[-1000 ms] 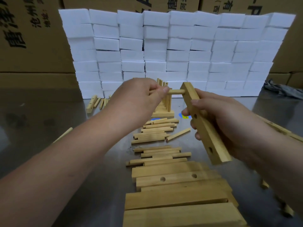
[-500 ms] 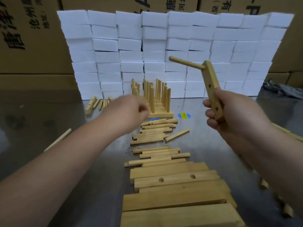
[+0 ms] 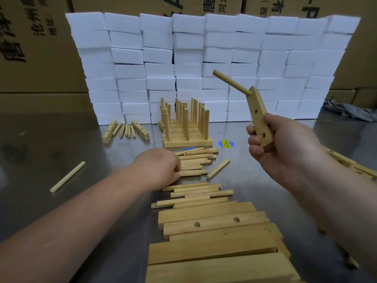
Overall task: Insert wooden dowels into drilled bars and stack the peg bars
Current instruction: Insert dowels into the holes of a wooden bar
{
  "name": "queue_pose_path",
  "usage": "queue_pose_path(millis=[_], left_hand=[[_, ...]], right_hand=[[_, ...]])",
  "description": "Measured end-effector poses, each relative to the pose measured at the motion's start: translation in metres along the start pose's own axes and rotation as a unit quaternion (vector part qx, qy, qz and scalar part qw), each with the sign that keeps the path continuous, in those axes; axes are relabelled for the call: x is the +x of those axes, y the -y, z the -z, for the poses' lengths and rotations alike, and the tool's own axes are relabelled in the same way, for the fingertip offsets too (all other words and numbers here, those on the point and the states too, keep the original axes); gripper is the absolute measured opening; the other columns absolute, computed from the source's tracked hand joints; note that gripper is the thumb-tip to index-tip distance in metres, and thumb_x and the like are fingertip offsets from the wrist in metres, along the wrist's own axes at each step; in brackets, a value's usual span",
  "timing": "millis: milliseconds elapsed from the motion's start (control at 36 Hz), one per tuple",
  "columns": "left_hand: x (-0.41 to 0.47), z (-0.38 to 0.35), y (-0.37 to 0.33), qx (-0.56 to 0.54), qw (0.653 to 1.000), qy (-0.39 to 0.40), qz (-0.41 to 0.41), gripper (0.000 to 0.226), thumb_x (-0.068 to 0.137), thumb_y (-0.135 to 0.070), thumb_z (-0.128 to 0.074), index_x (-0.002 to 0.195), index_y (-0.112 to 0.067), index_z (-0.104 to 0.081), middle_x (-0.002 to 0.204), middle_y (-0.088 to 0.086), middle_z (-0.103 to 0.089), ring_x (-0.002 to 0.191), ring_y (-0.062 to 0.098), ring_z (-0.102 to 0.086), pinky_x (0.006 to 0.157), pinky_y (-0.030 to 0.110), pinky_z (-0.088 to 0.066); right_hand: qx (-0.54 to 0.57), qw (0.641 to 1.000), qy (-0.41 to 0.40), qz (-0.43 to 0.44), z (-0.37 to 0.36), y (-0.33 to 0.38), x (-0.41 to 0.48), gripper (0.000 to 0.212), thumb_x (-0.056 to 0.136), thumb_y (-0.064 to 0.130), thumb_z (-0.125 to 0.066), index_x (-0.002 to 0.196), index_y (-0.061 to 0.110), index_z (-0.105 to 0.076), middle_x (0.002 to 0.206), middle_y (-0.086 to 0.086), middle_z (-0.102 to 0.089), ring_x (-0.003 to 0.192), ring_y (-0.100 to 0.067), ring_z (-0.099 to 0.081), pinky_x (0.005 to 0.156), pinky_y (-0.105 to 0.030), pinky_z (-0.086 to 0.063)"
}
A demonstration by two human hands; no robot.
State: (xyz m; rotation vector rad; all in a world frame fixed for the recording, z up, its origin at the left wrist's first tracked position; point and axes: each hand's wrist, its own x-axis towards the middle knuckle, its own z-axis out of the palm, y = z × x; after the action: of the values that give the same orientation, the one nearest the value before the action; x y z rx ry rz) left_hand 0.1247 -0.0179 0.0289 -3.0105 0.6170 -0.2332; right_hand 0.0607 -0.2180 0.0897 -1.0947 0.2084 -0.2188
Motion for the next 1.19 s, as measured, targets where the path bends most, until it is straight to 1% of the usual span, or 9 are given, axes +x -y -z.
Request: queue_pose_path(millis=[139,278,333,417,556,639,722,889,1194], left_hand=[[0.0,-0.001,-0.002,0.037,0.999,-0.015,-0.019,0.033,0.09,-0.026,-0.045,0.057,-0.022,-0.05,0.064,-0.006,-0.051,0.067,0.015,-0.051,0.057,0.025,-0.041],[-0.003,0.005,-0.003,0.014,0.998,-0.049,-0.025,0.022,0.093,-0.033,-0.046,0.097,-0.025,-0.066,0.101,-0.007,-0.052,0.088,0.015,-0.053,0.069,0.029,-0.046],[-0.005,0.016,-0.006,-0.068,0.994,-0.085,0.0,0.015,0.092,-0.035,-0.049,0.095,-0.028,-0.062,0.099,-0.009,-0.054,0.082,0.012,-0.055,0.066,0.027,-0.046],[-0.012,0.04,-0.012,-0.227,0.962,-0.151,0.019,0.011,0.089,-0.035,-0.053,0.078,-0.034,-0.054,0.076,-0.014,-0.059,0.059,0.004,-0.054,0.048,0.021,-0.038],[-0.029,0.067,-0.029,-0.338,0.914,-0.224,-0.022,0.014,0.084,-0.035,-0.05,0.071,-0.036,-0.055,0.065,-0.021,-0.056,0.06,0.002,-0.05,0.053,0.026,-0.04],[-0.034,0.072,-0.038,-0.34,0.907,-0.244,-0.044,0.017,0.086,-0.036,-0.047,0.07,-0.04,-0.053,0.065,-0.026,-0.054,0.061,-0.004,-0.047,0.053,0.023,-0.032],[-0.035,0.07,-0.04,-0.327,0.906,-0.264,-0.043,0.014,0.089,-0.033,-0.049,0.078,-0.038,-0.056,0.06,-0.016,-0.052,0.063,-0.004,-0.046,0.052,0.022,-0.03],[-0.032,0.067,-0.037,-0.336,0.893,-0.296,-0.043,0.017,0.09,-0.033,-0.051,0.076,-0.042,-0.054,0.061,-0.009,-0.055,0.063,0.005,-0.048,0.055,0.027,-0.039],[-0.037,0.068,-0.042,-0.273,0.907,-0.309,-0.086,0.018,0.093,-0.026,-0.05,0.092,-0.019,-0.066,0.062,-0.014,-0.049,0.066,0.003,-0.048,0.058,0.019,-0.034]], right_hand=[[-0.009,1.0,0.0,-0.006,-0.001,-0.002,0.0,0.016,0.098,0.018,-0.041,0.095,0.007,-0.052,0.067,-0.006,-0.052,0.039,-0.01,-0.039,0.034,-0.016,-0.031],[-0.021,1.0,-0.007,-0.004,0.0,-0.003,0.0,0.016,0.098,0.018,-0.042,0.093,0.008,-0.053,0.067,-0.005,-0.054,0.04,-0.01,-0.04,0.034,-0.016,-0.032],[-0.029,0.999,-0.012,-0.005,-0.001,-0.003,-0.001,0.016,0.098,0.018,-0.042,0.092,0.007,-0.053,0.067,-0.005,-0.055,0.04,-0.011,-0.041,0.034,-0.015,-0.033],[-0.043,0.999,-0.018,-0.005,0.0,-0.004,-0.001,0.018,0.098,0.018,-0.042,0.089,0.008,-0.053,0.067,-0.005,-0.057,0.044,-0.011,-0.044,0.035,-0.015,-0.035],[-0.051,0.999,0.001,-0.002,-0.001,-0.005,-0.005,0.018,0.098,0.017,-0.042,0.087,0.009,-0.054,0.067,-0.004,-0.059,0.041,-0.01,-0.048,0.037,-0.016,-0.039],[-0.051,0.998,0.038,0.007,-0.003,-0.006,-0.01,0.019,0.098,0.016,-0.04,0.09,0.017,-0.057,0.066,-0.005,-0.058,0.039,-0.009,-0.048,0.038,-0.018,-0.04],[-0.052,0.996,0.076,0.016,-0.005,-0.008,-0.016,0.022,0.099,0.014,-0.038,0.092,0.022,-0.058,0.067,-0.005,-0.058,0.039,-0.009,-0.047,0.038,-0.018,-0.041],[-0.081,0.989,0.117,0.042,-0.009,-0.01,-0.023,0.028,0.099,0.012,-0.035,0.095,0.024,-0.06,0.07,-0.004,-0.059,0.038,-0.01,-0.045,0.036,-0.018,-0.037],[-0.128,0.982,0.127,0.061,-0.009,-0.01,-0.028,0.03,0.098,0.012,-0.036,0.089,0.028,-0.059,0.074,-0.004,-0.058,0.039,-0.007,-0.042,0.035,-0.019,-0.035]])
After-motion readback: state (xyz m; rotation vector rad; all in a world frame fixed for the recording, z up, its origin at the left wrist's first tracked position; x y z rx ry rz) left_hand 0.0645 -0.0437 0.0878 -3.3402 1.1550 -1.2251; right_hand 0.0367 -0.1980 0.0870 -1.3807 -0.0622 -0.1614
